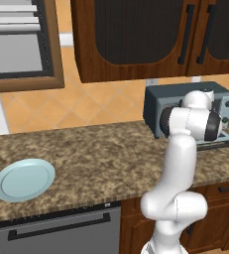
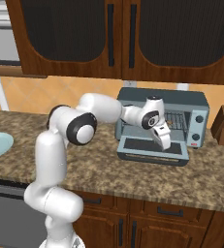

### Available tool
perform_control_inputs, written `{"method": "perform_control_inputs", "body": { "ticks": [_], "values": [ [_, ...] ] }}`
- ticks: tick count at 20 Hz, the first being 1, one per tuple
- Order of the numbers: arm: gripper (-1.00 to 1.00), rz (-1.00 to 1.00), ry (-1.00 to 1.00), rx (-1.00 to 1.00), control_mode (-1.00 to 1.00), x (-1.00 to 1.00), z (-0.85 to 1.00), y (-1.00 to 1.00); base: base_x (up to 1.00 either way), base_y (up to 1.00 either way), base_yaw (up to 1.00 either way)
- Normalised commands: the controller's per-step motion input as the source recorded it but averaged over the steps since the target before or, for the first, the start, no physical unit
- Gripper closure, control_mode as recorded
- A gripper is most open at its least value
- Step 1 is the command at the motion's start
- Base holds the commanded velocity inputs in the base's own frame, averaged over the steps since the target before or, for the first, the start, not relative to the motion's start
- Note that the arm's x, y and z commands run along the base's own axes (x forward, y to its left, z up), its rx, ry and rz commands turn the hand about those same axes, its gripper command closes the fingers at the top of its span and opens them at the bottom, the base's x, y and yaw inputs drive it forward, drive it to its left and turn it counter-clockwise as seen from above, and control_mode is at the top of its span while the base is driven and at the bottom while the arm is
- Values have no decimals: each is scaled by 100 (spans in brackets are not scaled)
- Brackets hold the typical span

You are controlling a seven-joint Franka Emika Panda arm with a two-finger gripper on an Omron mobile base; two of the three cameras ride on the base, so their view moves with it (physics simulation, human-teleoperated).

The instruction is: Pick up the kebab skewer and baguette bread, and place them inside the toaster oven. Close the toaster oven door and start by setting the timer.

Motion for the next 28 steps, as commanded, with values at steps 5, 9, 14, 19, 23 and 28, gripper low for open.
{"method": "perform_control_inputs", "body": {
  "ticks": [5,9,14,19,23,28],
  "values": [
    [-100,-2,-4,0,-100,-84,1,10,0,0,0],
    [-100,1,-4,0,-100,-100,6,8,0,0,0],
    [-100,28,0,1,-100,-100,4,17,0,0,0],
    [-100,61,2,0,-100,-29,0,31,0,0,0],
    [-100,62,1,0,-100,-2,-6,31,0,0,0],
    [-100,38,2,0,-100,34,-22,25,0,0,0]
  ]
}}
